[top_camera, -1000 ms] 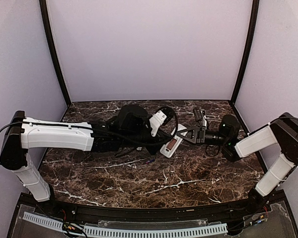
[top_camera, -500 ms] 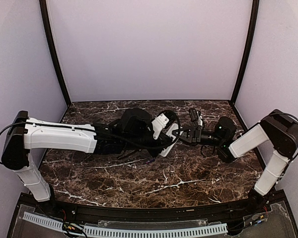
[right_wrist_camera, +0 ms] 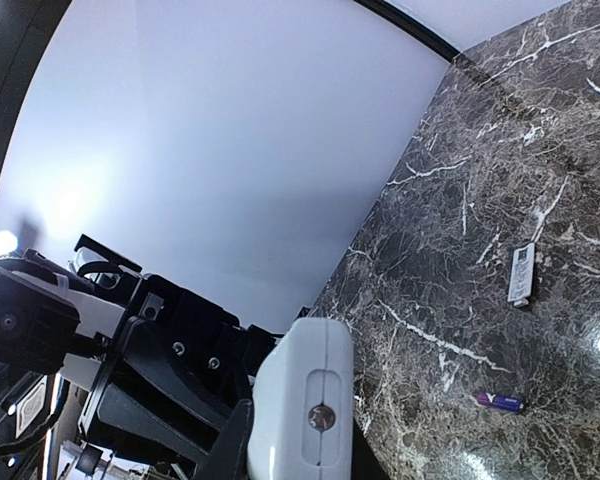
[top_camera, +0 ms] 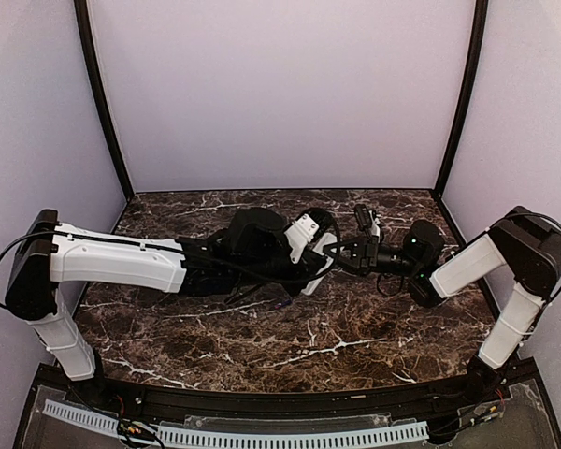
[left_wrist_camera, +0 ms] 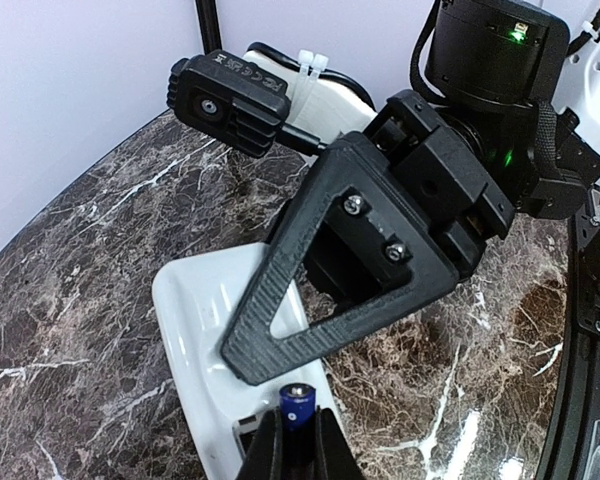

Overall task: Load the batteries into the remote control
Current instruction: Place the battery in the battery compartment.

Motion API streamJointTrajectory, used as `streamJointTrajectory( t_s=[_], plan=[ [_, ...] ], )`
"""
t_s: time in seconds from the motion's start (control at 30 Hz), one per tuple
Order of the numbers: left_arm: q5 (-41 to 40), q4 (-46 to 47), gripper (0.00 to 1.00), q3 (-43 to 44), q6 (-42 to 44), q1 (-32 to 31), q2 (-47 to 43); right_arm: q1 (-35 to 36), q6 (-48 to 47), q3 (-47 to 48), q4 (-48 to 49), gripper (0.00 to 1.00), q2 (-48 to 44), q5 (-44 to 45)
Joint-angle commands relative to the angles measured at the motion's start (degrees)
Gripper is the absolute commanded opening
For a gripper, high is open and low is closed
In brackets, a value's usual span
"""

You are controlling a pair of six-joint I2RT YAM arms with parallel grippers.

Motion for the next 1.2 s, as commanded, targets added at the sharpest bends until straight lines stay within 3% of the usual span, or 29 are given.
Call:
streamJointTrajectory(
  t_s=[0.0, 0.37, 1.17],
  plan=[
    [-0.77, 2.03, 0.00, -1.35, 0.27, -0.22, -0.64, 0.87, 1.08, 0.97, 11.50, 0.00, 0.14, 0.36],
    [-1.50, 2.13, 0.03, -3.72, -2.33, -0.14, -1.74, 0.93, 1.77, 1.36, 13.88, 0.00, -0.71, 1.05],
    [-3.73, -2.01, 0.37, -2.53, -1.27, 0.22, -5.39, 0.80, -0.51, 0.82, 11.29, 0.00, -1.65, 0.20]
  ],
)
